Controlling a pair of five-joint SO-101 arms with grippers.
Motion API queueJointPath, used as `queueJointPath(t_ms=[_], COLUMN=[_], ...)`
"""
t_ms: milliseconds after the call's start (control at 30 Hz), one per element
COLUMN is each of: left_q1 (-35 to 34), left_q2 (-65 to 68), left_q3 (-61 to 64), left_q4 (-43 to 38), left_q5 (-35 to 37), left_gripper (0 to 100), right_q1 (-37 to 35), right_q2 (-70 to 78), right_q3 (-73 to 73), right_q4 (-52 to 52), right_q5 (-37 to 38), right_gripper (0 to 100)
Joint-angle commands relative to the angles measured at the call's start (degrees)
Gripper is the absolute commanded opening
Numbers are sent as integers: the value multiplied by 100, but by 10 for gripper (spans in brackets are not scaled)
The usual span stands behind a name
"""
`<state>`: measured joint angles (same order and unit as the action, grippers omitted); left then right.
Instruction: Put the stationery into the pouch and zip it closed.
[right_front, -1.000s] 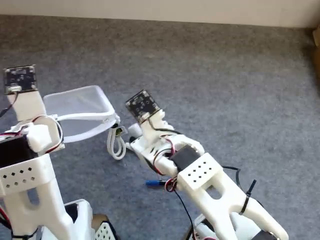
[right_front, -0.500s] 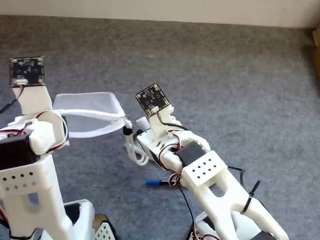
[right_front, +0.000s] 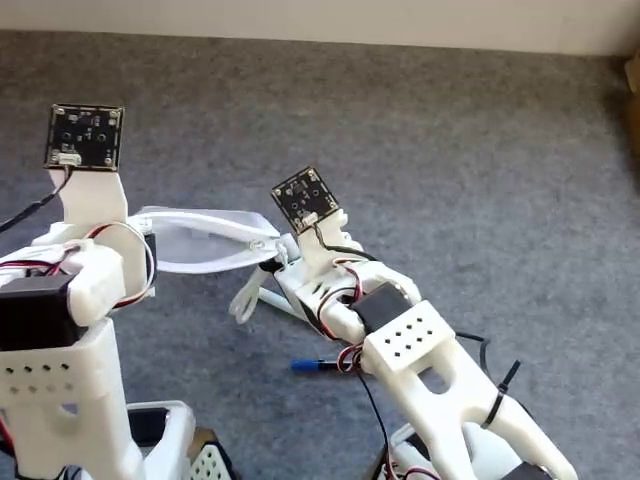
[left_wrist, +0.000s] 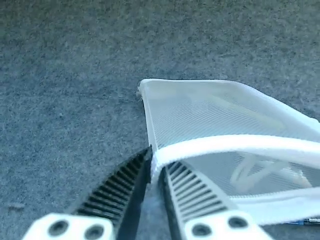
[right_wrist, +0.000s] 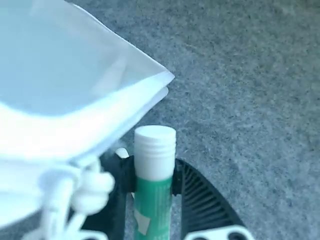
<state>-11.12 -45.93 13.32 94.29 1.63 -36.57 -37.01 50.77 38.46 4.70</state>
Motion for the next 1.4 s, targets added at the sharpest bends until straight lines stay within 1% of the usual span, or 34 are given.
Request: queueJointPath(t_ms=[0,100,267,467,567,700,900,1200,1233,1367], left_q1=[75,75,75,75,75,75,75,66,66,66], left_q2=[13,4,4,4,-4,-4,-4,-31,-31,-31], left_q3=[-163,-163,-163,-127,-40,-40,-40,-40,-40,-40], left_q4=[-18,0,9,18,0,0,9,9,9,9], left_q5=[167,167,308,308,299,299,299,299,299,299], left_gripper=[11,11,11,11,11,11,11,11,11,11], right_q1=[84,31,-163,-1156,-1464,-1516,-1490,-1525,-1525,-1763], right_q2=[-382,-787,-1640,-2668,-2976,-3319,-3609,-3644,-3644,-3626], right_q3=[-92,-224,-470,-479,-479,-541,-1200,-2018,-2009,-1815], right_q4=[75,470,470,444,444,435,462,426,330,-699], right_q5=[9,9,9,18,18,44,44,18,18,18], right_gripper=[5,5,5,5,5,5,5,5,5,5])
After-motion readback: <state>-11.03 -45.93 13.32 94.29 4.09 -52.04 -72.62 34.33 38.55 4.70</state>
